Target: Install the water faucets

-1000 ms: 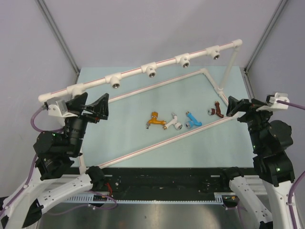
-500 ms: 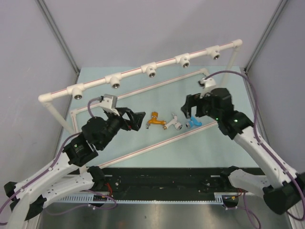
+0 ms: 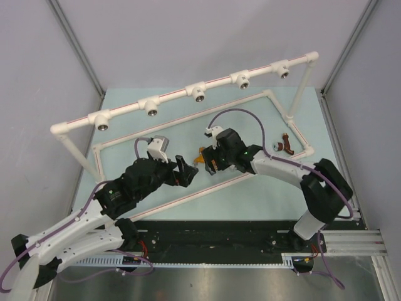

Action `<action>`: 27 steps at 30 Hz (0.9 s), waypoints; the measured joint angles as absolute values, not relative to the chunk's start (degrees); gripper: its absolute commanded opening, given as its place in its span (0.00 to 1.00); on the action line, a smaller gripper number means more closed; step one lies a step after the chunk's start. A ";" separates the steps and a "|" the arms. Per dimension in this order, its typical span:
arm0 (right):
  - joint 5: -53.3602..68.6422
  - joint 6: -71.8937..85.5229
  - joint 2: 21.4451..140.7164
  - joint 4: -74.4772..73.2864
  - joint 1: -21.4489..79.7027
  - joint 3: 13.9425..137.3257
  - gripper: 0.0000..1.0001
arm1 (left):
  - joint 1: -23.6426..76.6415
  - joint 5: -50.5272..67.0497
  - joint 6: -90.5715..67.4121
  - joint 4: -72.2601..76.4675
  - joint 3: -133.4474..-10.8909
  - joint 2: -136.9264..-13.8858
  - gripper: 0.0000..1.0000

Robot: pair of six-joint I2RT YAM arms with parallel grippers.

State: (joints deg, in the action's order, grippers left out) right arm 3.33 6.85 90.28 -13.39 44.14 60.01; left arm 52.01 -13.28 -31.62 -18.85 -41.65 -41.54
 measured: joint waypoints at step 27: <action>-9.02 21.23 116.64 -5.54 45.84 76.97 0.24 | 52.01 -17.32 -31.18 -24.95 -39.53 -38.35 1.00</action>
State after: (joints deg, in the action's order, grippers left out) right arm -9.02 21.23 116.64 -5.54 45.84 76.97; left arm 52.01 -17.32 -31.18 -24.95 -39.53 -38.35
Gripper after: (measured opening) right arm 0.352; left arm 0.996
